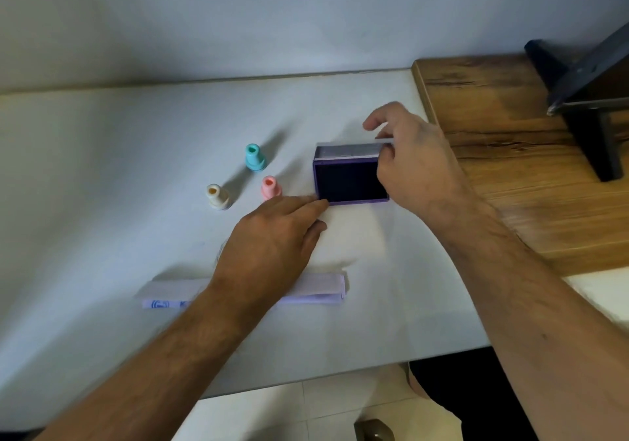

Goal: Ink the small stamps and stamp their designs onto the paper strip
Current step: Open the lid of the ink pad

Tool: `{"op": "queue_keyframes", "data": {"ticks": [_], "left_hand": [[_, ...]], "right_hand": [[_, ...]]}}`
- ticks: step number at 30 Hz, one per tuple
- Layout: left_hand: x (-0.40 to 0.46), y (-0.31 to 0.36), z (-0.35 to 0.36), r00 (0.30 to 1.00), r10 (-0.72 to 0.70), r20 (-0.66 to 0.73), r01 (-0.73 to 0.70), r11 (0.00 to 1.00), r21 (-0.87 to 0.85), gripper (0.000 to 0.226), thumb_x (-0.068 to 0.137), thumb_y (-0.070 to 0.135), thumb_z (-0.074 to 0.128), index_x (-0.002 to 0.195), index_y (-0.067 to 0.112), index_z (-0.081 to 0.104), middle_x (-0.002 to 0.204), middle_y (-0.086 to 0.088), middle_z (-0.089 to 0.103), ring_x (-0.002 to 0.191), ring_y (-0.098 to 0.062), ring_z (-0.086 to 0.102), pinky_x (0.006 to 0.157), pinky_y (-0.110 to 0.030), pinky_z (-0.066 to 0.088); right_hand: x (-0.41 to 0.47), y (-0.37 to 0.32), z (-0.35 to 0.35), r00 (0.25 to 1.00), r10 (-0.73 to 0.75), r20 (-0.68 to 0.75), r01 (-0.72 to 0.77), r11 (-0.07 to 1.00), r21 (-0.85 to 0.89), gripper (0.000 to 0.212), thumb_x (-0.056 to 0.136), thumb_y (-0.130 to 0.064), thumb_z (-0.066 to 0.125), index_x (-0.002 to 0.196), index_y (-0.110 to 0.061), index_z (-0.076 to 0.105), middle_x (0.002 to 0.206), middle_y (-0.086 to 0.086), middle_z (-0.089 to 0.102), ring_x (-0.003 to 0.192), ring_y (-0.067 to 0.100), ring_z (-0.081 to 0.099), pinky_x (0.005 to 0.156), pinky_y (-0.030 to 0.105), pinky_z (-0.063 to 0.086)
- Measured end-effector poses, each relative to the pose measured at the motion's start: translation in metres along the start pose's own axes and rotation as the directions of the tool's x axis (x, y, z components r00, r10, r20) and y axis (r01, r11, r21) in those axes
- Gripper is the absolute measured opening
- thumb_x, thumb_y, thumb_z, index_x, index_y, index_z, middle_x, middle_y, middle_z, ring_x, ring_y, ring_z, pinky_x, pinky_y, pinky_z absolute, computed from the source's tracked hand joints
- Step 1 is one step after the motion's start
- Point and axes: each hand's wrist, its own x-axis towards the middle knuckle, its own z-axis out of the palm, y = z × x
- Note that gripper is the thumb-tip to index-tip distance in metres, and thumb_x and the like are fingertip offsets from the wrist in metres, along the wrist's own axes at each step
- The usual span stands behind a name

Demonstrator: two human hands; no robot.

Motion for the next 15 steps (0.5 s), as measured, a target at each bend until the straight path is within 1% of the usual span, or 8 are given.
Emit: {"op": "queue_keyframes", "data": {"ticks": [2,4,7,11,15], "left_hand": [[-0.001,-0.001,0.002,1.000,0.020,-0.008,-0.020,0.999,0.027,0.033,0.087,0.022,0.070,0.119,0.013,0.070,0.114,-0.005,0.073,0.096,-0.023,0.072,0.083,-0.034,0.055],[-0.002,-0.001,0.004,0.999,0.037,-0.012,-0.037,0.998,0.057,0.034,0.086,0.021,0.072,0.119,0.012,0.071,0.114,-0.006,0.073,0.096,-0.023,0.072,0.082,-0.035,0.055],[-0.003,-0.002,0.005,0.999,0.051,-0.011,-0.050,0.995,0.087,0.036,0.086,0.022,0.072,0.120,0.011,0.070,0.115,-0.007,0.072,0.098,-0.024,0.072,0.083,-0.036,0.055],[-0.004,-0.001,0.005,0.998,0.057,-0.014,-0.055,0.993,0.100,0.037,0.085,0.021,0.073,0.119,0.009,0.070,0.115,-0.009,0.072,0.098,-0.025,0.071,0.082,-0.036,0.056],[-0.005,-0.001,0.006,0.998,0.062,-0.016,-0.060,0.991,0.118,0.038,0.084,0.021,0.074,0.119,0.008,0.070,0.114,-0.009,0.073,0.097,-0.025,0.072,0.080,-0.036,0.056]], "right_hand": [[0.002,0.003,0.003,0.995,0.029,-0.094,-0.025,0.999,0.042,0.030,0.091,-0.008,0.058,0.116,-0.022,0.048,0.111,0.008,0.064,0.094,0.018,0.062,0.071,0.030,0.059],[0.005,0.005,0.007,0.983,0.086,-0.163,-0.069,0.991,0.112,0.023,0.093,-0.013,0.060,0.111,-0.022,0.049,0.109,0.005,0.066,0.090,0.015,0.062,0.067,0.029,0.060],[0.008,0.008,0.011,0.957,0.186,-0.222,-0.142,0.970,0.199,0.022,0.092,-0.012,0.061,0.109,-0.025,0.055,0.105,-0.002,0.066,0.086,0.008,0.061,0.065,0.021,0.055],[0.007,0.008,0.016,0.939,0.275,-0.207,-0.208,0.932,0.296,0.032,0.092,-0.008,0.061,0.119,-0.024,0.056,0.102,-0.006,0.065,0.088,0.006,0.063,0.068,0.019,0.056],[0.007,0.009,0.020,0.922,0.334,-0.198,-0.255,0.905,0.340,0.035,0.093,-0.010,0.059,0.125,-0.024,0.055,0.110,-0.006,0.067,0.091,0.005,0.064,0.067,0.020,0.057]]}}
